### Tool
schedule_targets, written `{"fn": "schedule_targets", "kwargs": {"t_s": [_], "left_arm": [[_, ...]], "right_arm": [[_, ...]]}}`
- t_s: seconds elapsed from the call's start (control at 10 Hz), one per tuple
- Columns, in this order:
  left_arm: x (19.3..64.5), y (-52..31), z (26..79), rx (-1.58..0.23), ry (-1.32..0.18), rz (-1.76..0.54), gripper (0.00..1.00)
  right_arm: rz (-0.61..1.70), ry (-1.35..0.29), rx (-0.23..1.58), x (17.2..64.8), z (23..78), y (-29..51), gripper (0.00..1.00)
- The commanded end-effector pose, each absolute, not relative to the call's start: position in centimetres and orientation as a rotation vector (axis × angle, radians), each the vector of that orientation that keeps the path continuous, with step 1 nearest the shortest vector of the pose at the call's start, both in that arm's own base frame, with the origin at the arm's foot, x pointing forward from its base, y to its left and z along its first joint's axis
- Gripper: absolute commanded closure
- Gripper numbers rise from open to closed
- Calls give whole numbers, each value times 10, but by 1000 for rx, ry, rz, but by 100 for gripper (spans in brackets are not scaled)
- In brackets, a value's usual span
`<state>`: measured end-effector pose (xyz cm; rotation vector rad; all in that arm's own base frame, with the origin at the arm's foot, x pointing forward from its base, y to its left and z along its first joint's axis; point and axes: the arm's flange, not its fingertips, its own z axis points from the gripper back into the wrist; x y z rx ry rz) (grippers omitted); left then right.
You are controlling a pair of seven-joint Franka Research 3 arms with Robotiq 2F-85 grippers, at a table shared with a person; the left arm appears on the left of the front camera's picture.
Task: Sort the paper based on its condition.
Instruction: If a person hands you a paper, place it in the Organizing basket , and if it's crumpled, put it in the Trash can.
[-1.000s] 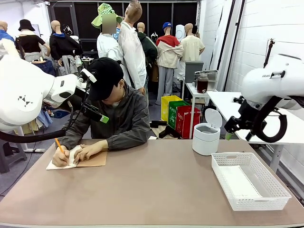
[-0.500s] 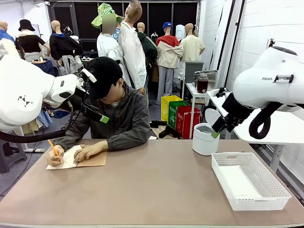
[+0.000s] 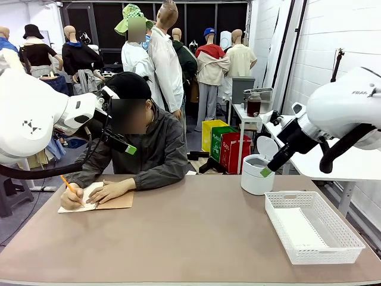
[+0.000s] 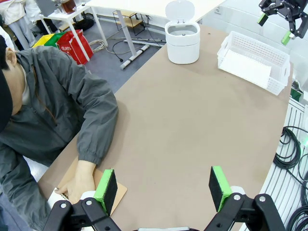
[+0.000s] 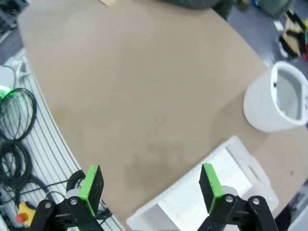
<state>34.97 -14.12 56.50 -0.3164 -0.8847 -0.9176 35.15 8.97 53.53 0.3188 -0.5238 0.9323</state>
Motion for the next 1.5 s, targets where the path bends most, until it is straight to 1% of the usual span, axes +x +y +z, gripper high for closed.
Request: {"fn": "schedule_targets", "kwargs": {"t_s": [0.0,0.3,0.7,1.4], "left_arm": [[350,-141,564,-326,-877,-911,0],[350,-141,564,-326,-877,-911,0],[350,-141,564,-326,-877,-911,0],[350,-141,564,-326,-877,-911,0]], "right_arm": [[988,-567,417,347,531,86,0],[1007,-618,472,342,542,87,0],[1027,-672,485,338,550,87,0],[1055,-719,517,335,550,87,0]]}}
